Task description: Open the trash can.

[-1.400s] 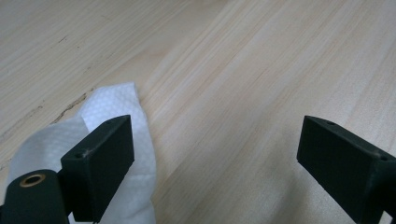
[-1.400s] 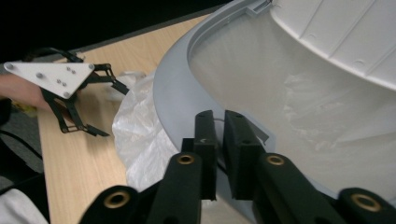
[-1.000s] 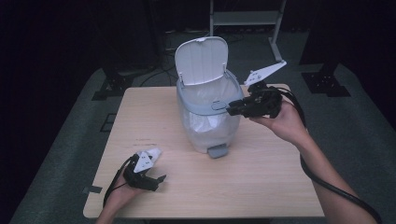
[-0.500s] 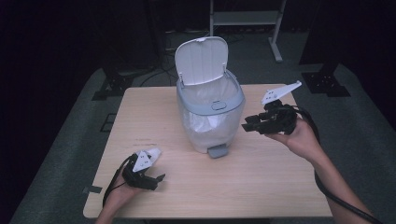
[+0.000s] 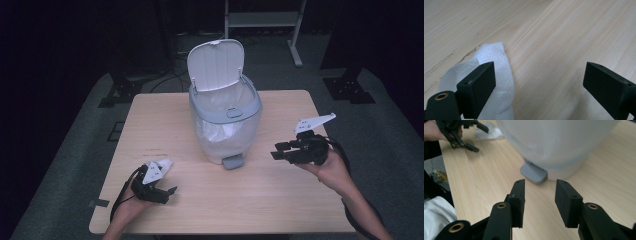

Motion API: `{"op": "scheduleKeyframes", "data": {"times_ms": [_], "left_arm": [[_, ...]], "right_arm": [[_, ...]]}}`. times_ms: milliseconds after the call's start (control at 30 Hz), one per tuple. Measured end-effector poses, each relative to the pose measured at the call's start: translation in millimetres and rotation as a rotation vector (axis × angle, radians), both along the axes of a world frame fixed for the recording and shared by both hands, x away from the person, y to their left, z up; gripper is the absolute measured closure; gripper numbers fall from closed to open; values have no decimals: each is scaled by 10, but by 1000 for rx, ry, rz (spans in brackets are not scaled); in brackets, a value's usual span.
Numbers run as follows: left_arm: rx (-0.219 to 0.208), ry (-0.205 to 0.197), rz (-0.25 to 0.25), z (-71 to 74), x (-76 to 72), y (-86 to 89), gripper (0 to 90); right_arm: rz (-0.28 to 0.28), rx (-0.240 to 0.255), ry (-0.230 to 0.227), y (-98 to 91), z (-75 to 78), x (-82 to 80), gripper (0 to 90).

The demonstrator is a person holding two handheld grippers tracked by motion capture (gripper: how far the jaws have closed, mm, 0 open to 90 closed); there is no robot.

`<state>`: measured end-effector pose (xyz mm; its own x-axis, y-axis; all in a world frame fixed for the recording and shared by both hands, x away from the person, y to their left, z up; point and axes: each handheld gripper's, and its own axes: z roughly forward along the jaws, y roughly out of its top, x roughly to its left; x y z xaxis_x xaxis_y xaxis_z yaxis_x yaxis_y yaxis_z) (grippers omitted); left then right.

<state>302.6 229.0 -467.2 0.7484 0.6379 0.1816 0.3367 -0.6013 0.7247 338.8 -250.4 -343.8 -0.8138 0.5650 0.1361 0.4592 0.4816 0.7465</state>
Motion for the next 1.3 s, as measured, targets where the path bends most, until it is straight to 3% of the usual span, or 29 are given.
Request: {"op": "scheduleKeyframes", "data": {"times_ms": [267,567,633,1033,1300], "left_arm": [[8,-12,-3,21,-1,13,99],[33,-25,-1,33,-2,-7,100],[20,-31,5,37,-9,-14,100],[42,-65,42,149,37,100,103],[65,-69,116,174,188,292,103]], "right_arm": [[-36,2,37,-151,-355,-128,570],[-37,-12,63,-194,-672,-270,545],[-34,-14,68,-193,-738,-292,541],[-32,-12,88,-228,-989,-466,519],[-22,-13,92,-208,-1050,-540,501]]}}
